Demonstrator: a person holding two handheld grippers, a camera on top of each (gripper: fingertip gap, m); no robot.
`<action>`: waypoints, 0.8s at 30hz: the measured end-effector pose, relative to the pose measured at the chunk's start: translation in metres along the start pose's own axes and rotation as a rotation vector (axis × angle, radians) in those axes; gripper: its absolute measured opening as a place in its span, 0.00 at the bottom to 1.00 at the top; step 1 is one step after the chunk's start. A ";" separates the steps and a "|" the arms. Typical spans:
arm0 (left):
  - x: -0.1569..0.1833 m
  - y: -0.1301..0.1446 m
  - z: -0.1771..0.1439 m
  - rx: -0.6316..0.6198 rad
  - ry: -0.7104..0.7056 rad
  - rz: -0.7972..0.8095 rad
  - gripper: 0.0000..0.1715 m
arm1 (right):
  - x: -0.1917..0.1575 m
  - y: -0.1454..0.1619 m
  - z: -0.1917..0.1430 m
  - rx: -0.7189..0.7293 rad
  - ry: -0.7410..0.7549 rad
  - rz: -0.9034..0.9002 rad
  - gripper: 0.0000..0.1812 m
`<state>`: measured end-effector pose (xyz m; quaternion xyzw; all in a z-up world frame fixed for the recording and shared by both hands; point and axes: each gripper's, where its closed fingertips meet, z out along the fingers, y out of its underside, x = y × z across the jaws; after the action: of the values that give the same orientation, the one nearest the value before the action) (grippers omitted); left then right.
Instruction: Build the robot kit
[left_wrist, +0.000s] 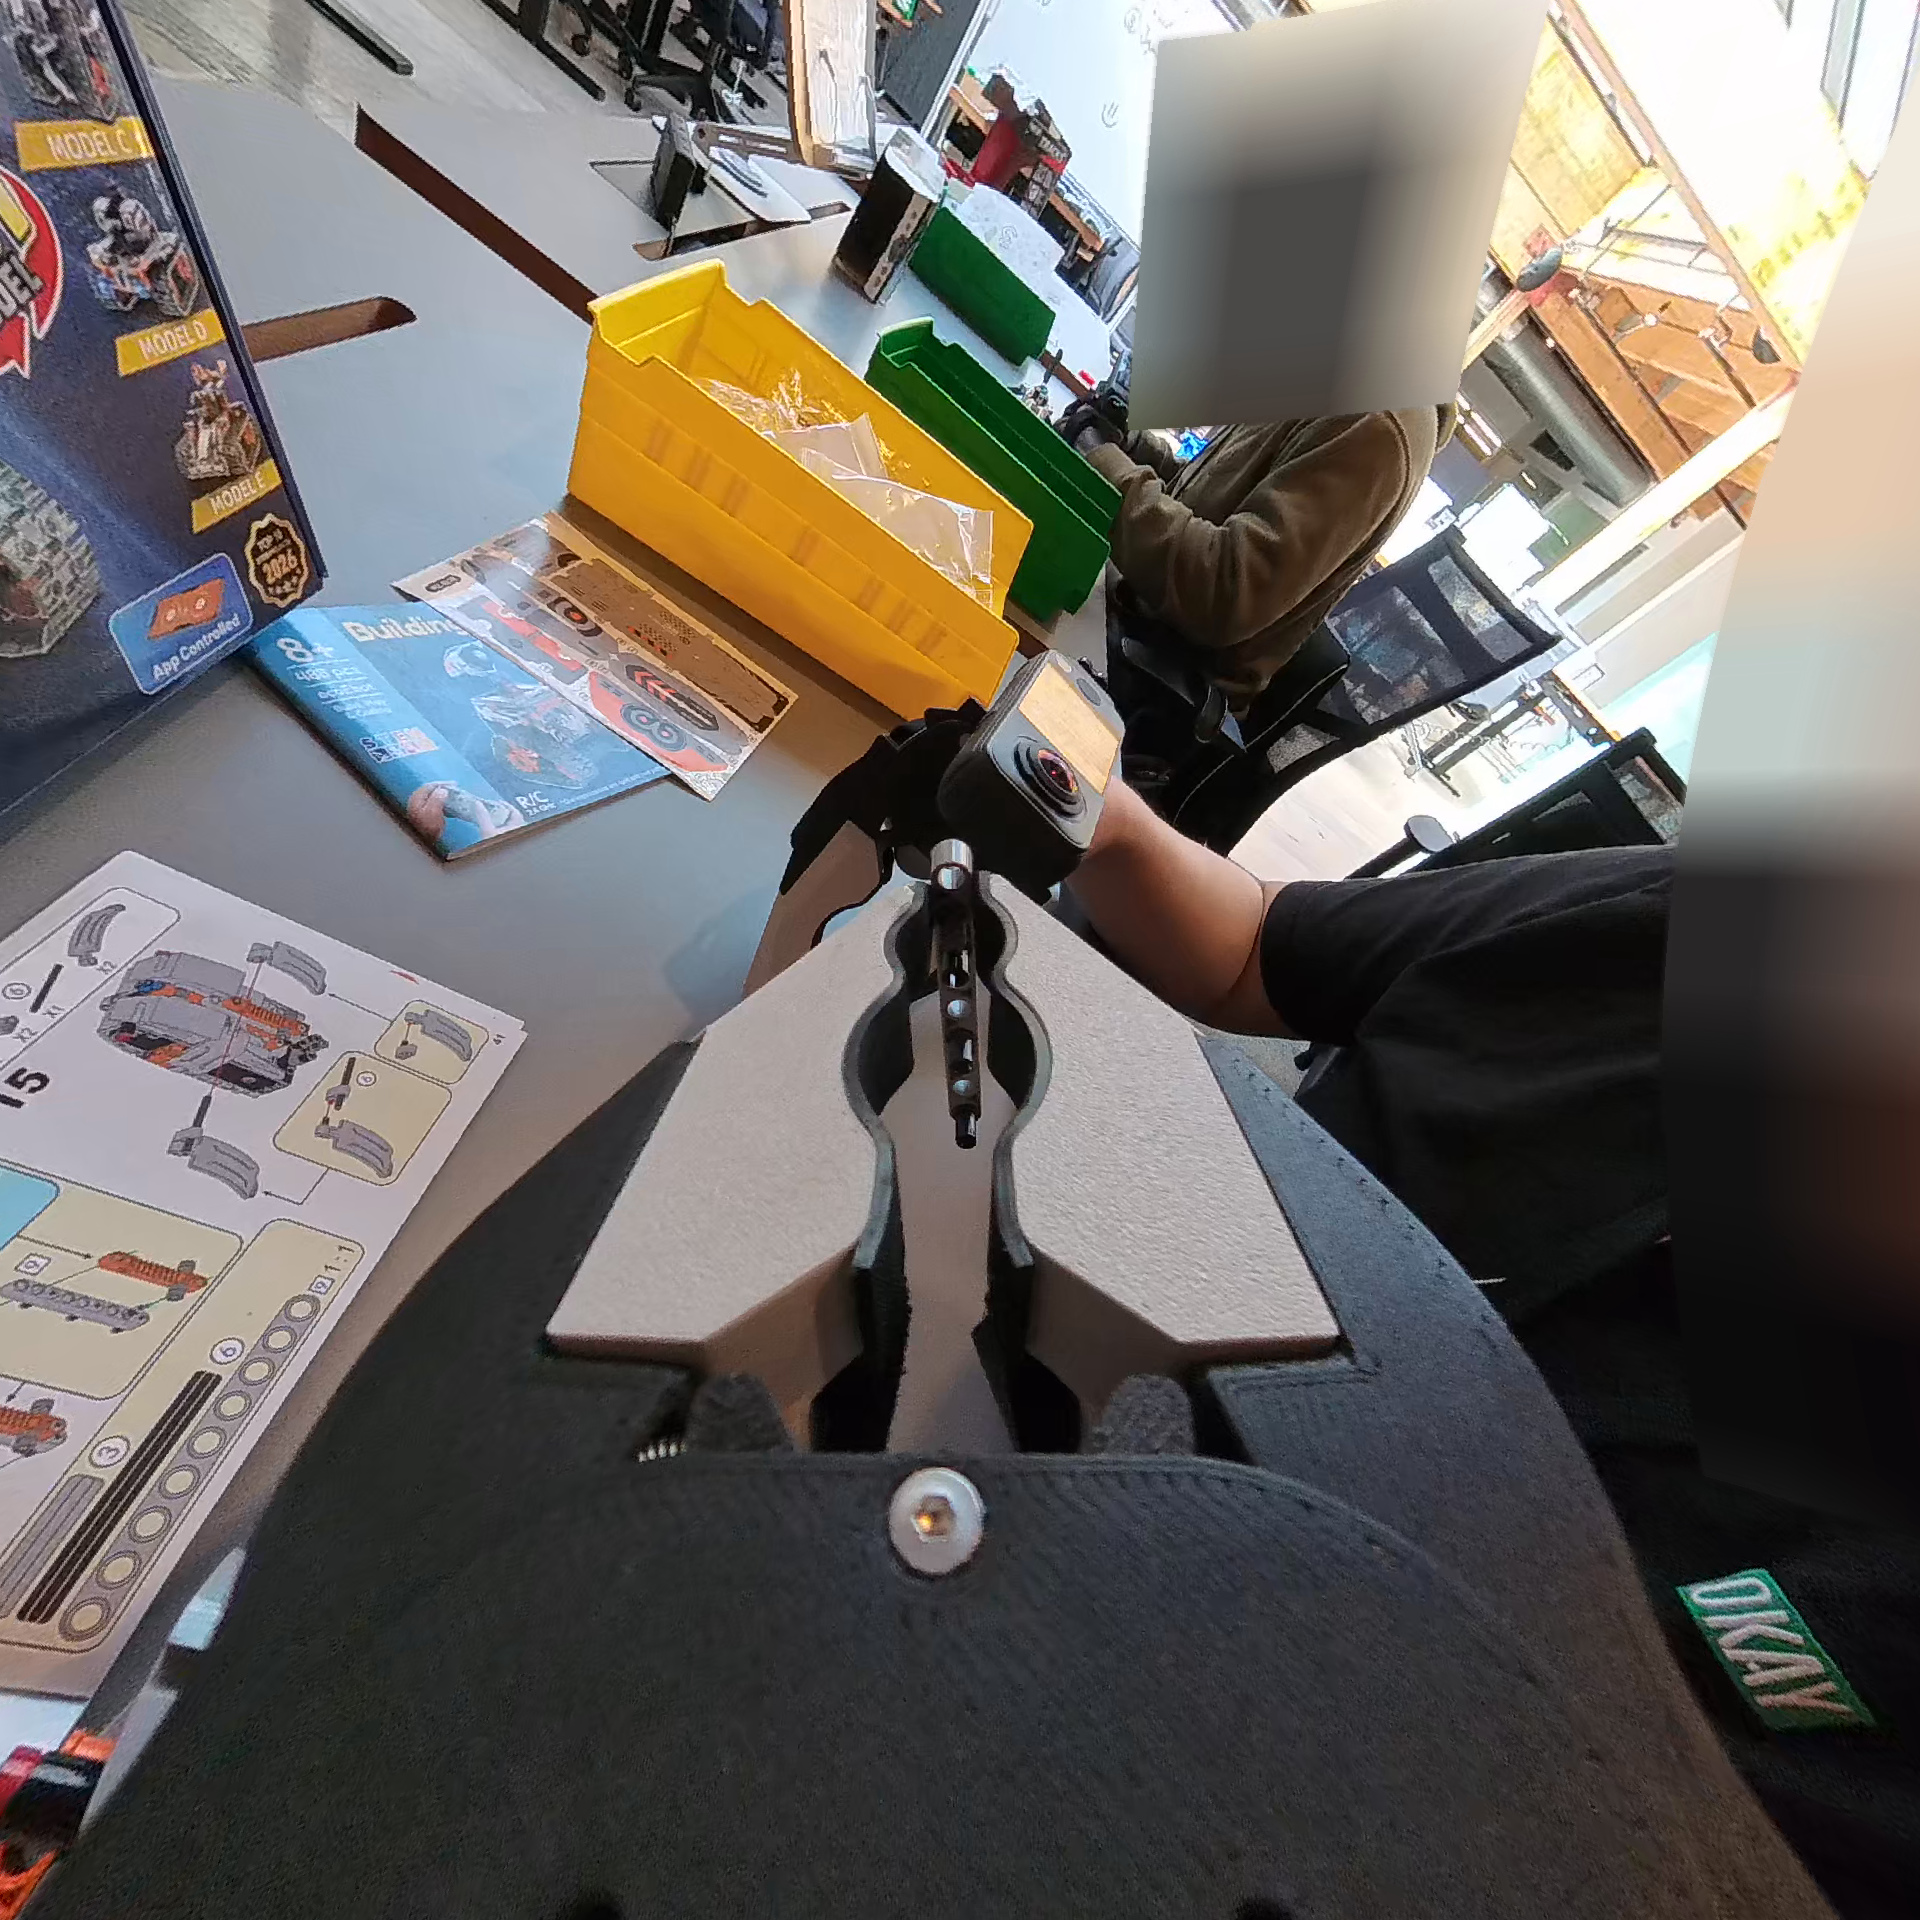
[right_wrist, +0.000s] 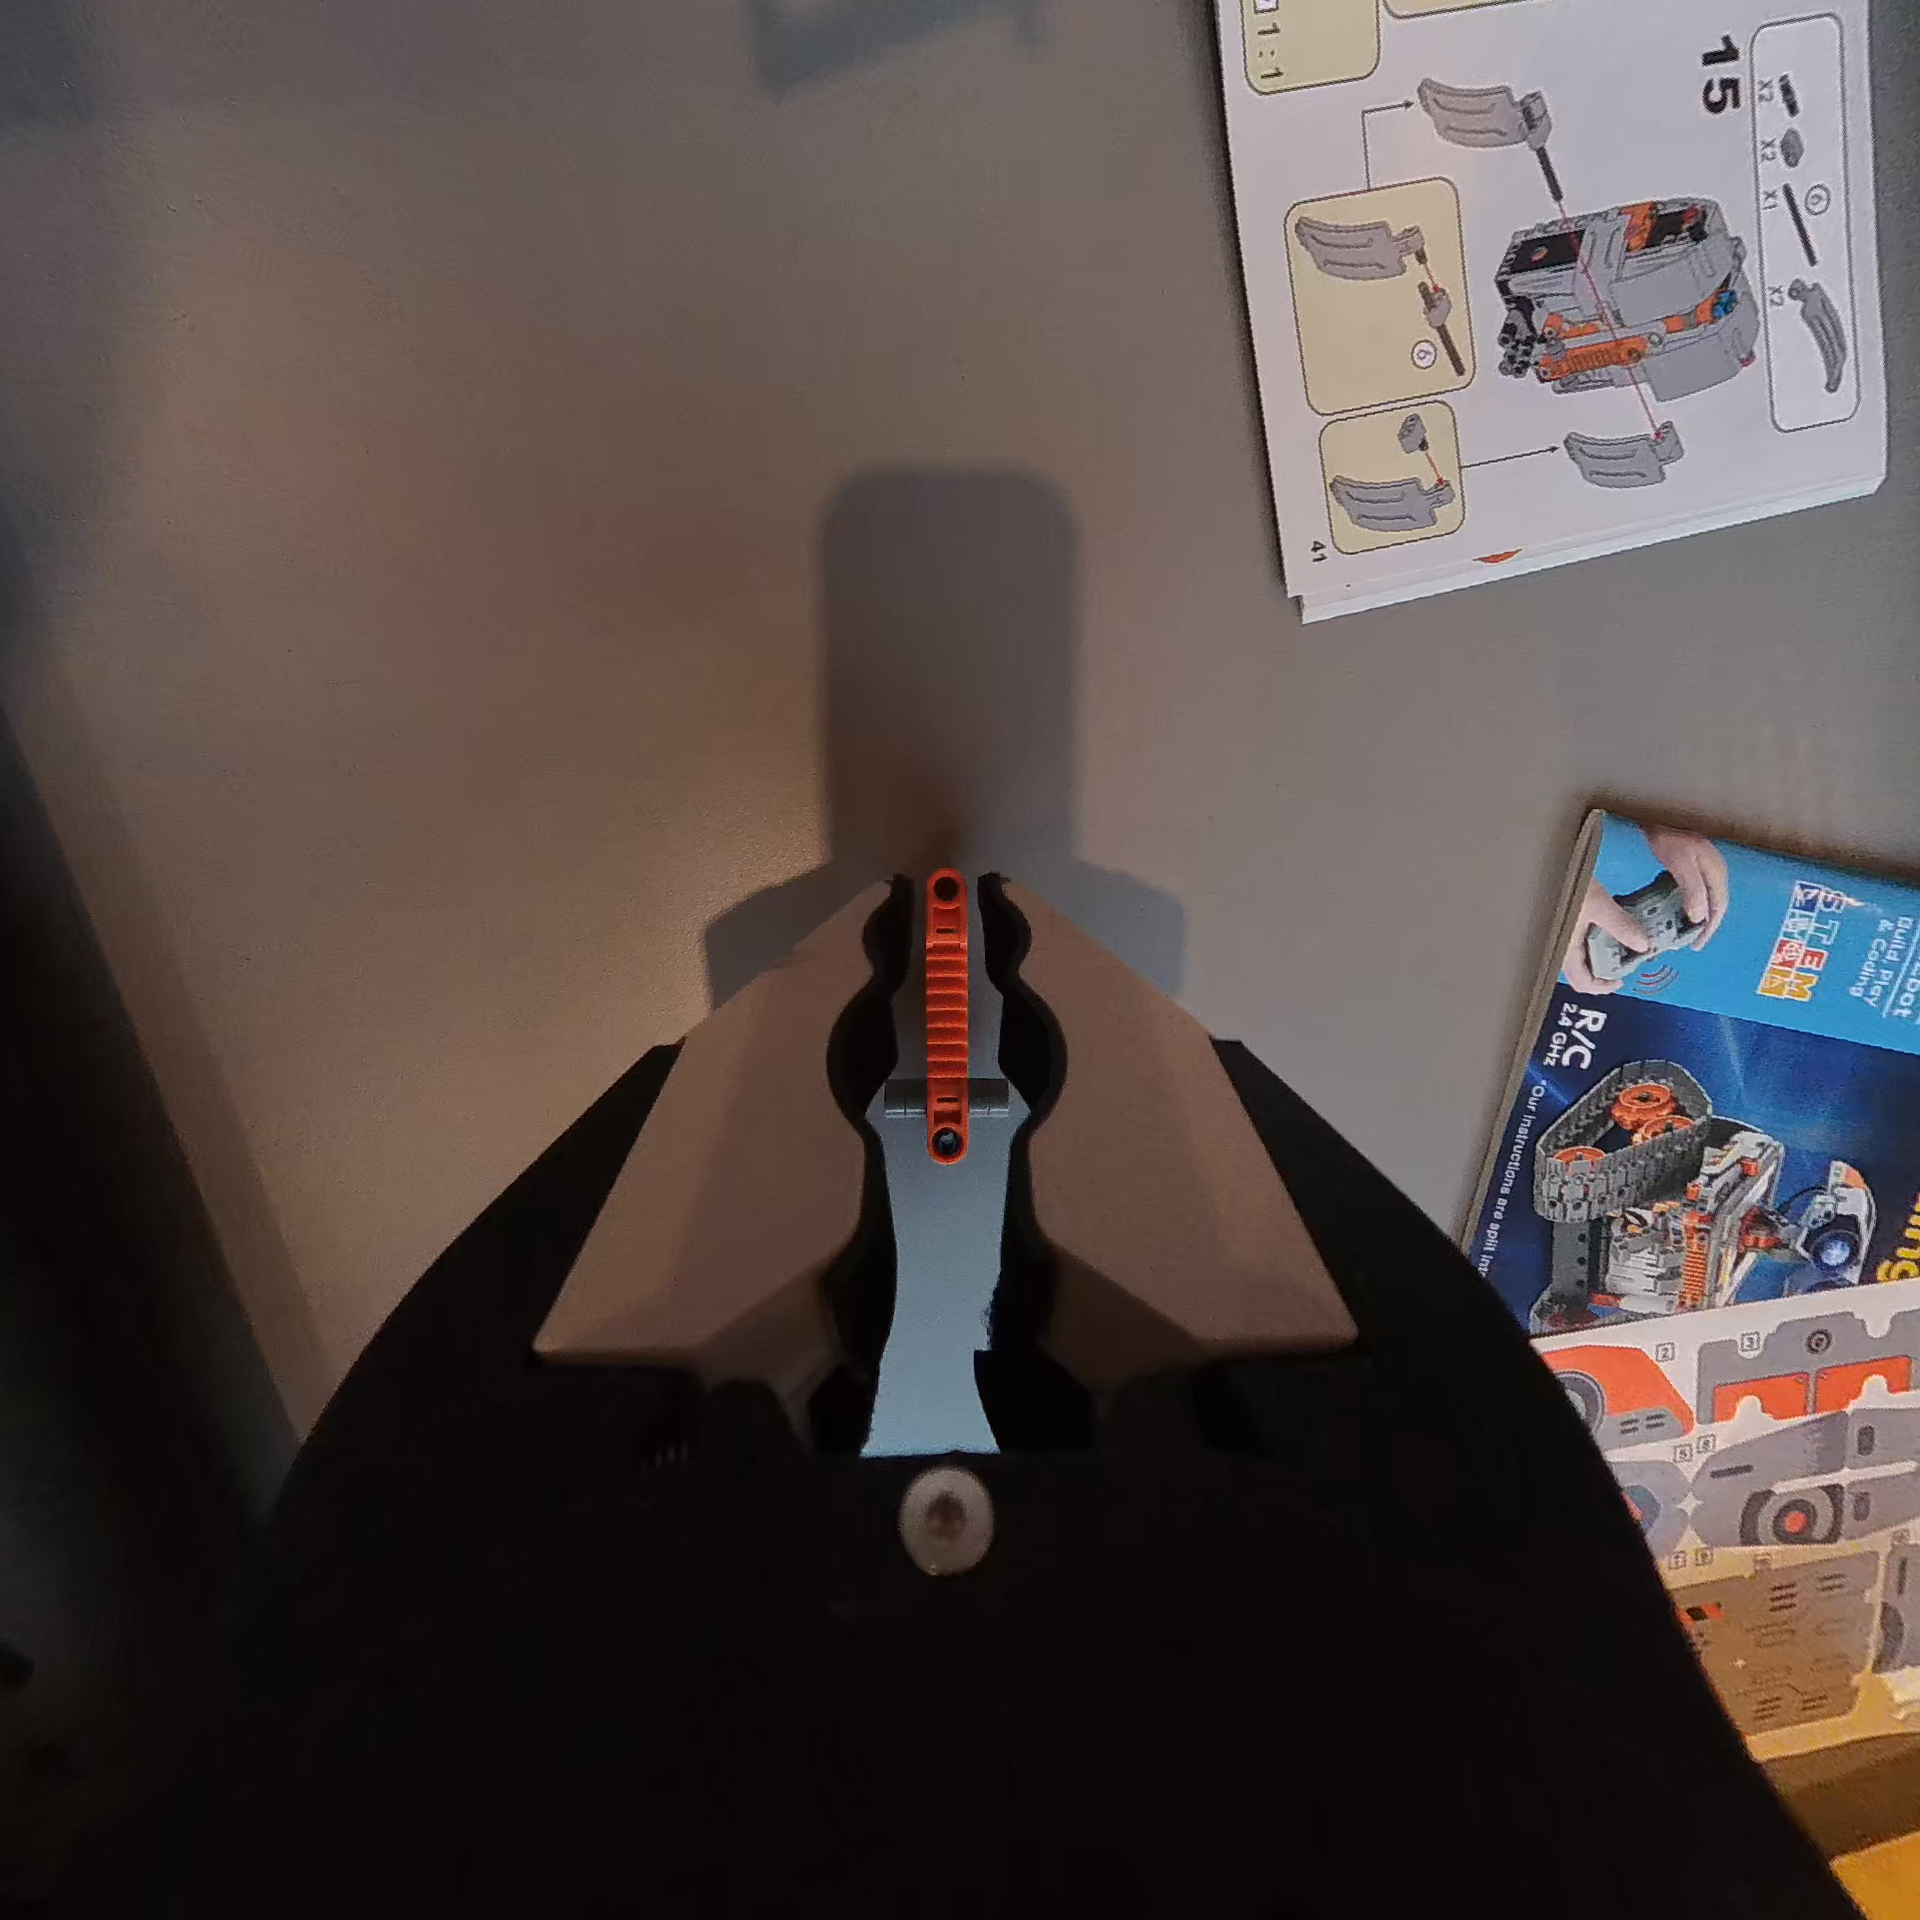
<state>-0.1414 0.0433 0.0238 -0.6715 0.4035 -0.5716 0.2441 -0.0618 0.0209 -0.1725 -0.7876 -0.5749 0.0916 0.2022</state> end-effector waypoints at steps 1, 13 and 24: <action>0.000 0.000 0.000 -0.002 -0.001 0.000 0.03 | 0.000 0.001 0.001 -0.005 0.000 0.002 0.07; -0.001 0.000 -0.001 0.003 -0.004 -0.001 0.03 | -0.004 0.003 0.003 -0.009 -0.036 0.011 0.04; 0.000 0.000 -0.002 0.010 0.003 0.003 0.03 | -0.005 0.005 0.002 -0.016 -0.048 0.030 0.03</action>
<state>-0.1436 0.0434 0.0247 -0.6687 0.4020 -0.5744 0.2475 -0.0603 0.0154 -0.1766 -0.7952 -0.5684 0.1088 0.1810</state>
